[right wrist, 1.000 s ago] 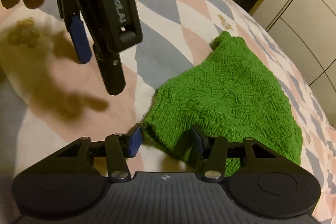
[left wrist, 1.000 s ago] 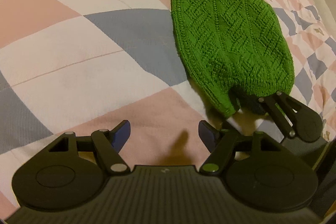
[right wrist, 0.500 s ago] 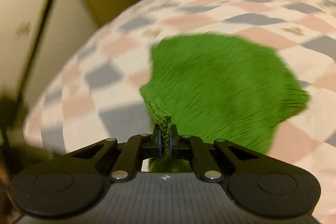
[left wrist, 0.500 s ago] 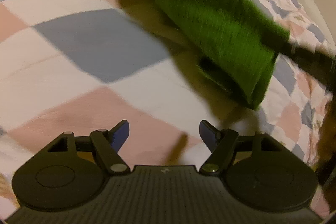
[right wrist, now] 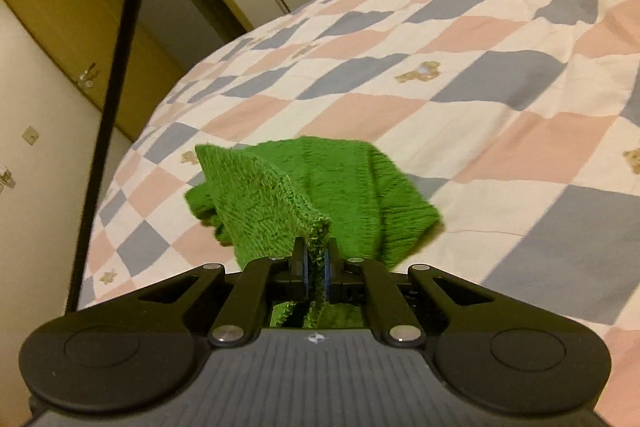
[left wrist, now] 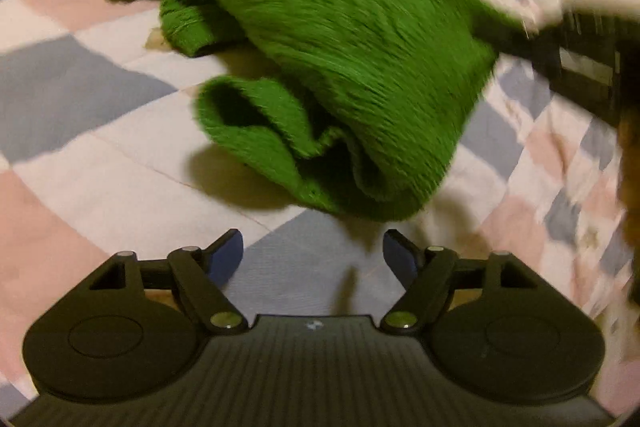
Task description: Fold clothes
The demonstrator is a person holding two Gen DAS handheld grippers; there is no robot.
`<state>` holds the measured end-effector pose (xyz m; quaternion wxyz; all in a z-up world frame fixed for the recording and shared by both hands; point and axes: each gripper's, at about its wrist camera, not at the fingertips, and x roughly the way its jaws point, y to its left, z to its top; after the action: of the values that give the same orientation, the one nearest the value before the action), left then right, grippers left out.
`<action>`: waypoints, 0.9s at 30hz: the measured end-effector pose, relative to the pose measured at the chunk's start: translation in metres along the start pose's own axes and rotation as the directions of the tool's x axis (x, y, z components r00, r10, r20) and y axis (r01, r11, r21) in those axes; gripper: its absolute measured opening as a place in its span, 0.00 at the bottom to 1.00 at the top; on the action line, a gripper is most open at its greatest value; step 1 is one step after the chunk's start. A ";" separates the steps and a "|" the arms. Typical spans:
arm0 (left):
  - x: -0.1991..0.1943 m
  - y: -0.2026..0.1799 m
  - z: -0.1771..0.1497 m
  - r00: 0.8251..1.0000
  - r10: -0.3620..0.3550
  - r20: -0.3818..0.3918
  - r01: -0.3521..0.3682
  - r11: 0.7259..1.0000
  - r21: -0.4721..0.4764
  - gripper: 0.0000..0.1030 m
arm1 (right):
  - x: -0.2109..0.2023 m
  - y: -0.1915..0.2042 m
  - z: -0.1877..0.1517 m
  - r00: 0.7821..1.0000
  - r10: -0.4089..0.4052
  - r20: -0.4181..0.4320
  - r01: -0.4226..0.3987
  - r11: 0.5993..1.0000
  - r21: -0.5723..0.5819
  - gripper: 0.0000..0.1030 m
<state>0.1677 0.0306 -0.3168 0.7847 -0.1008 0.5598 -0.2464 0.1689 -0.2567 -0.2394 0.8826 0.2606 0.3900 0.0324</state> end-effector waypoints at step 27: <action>-0.170 -0.044 0.045 0.906 0.115 0.407 -0.032 0.978 -0.204 0.07 | -0.089 -0.044 0.034 0.974 0.183 0.132 -0.205 0.962 0.178 0.04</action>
<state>0.1544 0.0722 -0.1406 0.8812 -0.2050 0.4043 -0.1342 0.1244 -0.3324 -0.1816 0.8669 0.3823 0.3130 0.0663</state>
